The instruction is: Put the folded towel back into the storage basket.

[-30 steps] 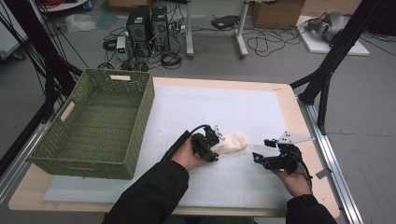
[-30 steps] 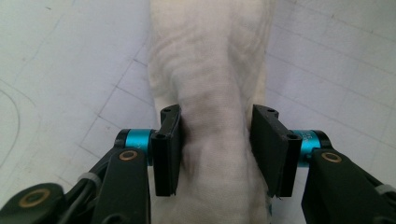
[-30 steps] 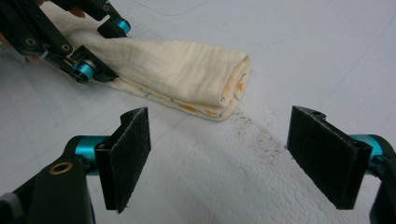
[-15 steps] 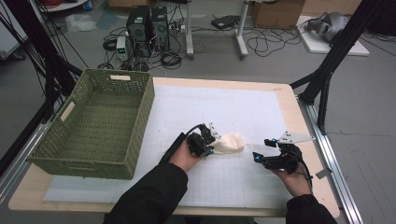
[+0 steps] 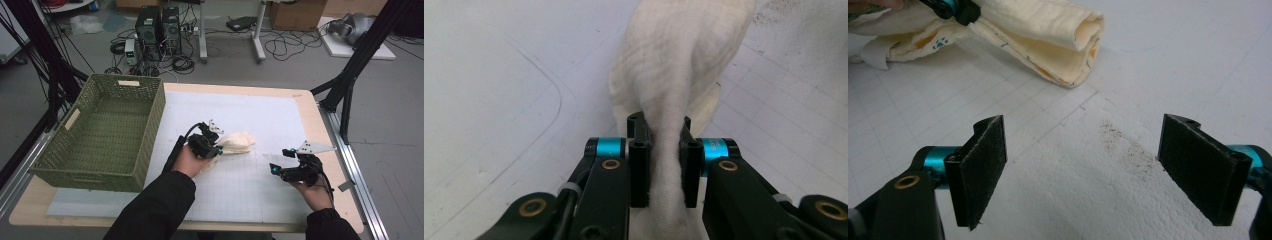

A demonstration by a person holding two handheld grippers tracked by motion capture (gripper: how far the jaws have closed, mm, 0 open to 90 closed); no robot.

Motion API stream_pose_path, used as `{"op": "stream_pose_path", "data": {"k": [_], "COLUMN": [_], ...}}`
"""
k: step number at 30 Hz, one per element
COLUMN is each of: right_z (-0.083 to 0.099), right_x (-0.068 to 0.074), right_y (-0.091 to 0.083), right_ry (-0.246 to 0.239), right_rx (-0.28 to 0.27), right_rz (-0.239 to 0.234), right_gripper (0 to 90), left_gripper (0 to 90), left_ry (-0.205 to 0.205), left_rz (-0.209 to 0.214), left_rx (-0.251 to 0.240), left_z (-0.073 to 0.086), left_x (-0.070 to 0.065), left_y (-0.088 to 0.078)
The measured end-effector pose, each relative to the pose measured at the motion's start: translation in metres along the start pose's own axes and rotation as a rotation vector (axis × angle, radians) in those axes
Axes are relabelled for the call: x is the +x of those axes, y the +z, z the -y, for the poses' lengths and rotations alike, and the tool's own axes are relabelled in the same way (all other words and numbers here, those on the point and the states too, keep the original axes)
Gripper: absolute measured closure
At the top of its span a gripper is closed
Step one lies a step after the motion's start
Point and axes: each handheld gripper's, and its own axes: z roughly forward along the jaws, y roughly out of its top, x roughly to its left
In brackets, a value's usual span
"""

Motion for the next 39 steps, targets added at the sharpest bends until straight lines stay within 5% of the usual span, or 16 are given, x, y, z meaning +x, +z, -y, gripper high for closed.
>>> {"op": "stream_pose_path", "data": {"k": [20,30,39], "right_z": [0.001,0.003,0.003], "right_x": [0.002,0.007,0.006], "right_y": [-0.002,-0.002,-0.002], "right_ry": [0.003,-0.032,-0.024], "right_rx": [-0.007,0.000,-0.006], "right_rz": [0.007,-0.001,-0.002], "right_gripper": [12.5,12.1,11.8], "left_gripper": [80.0,80.0,80.0], "left_ry": [-0.090,-0.088,-0.106], "left_rz": [0.046,0.053,0.077], "left_rx": [-0.050,-0.073,-0.063], "left_z": [0.001,0.004,0.005], "left_x": [0.014,0.019,0.019], "left_y": [-0.022,-0.039,-0.035]}}
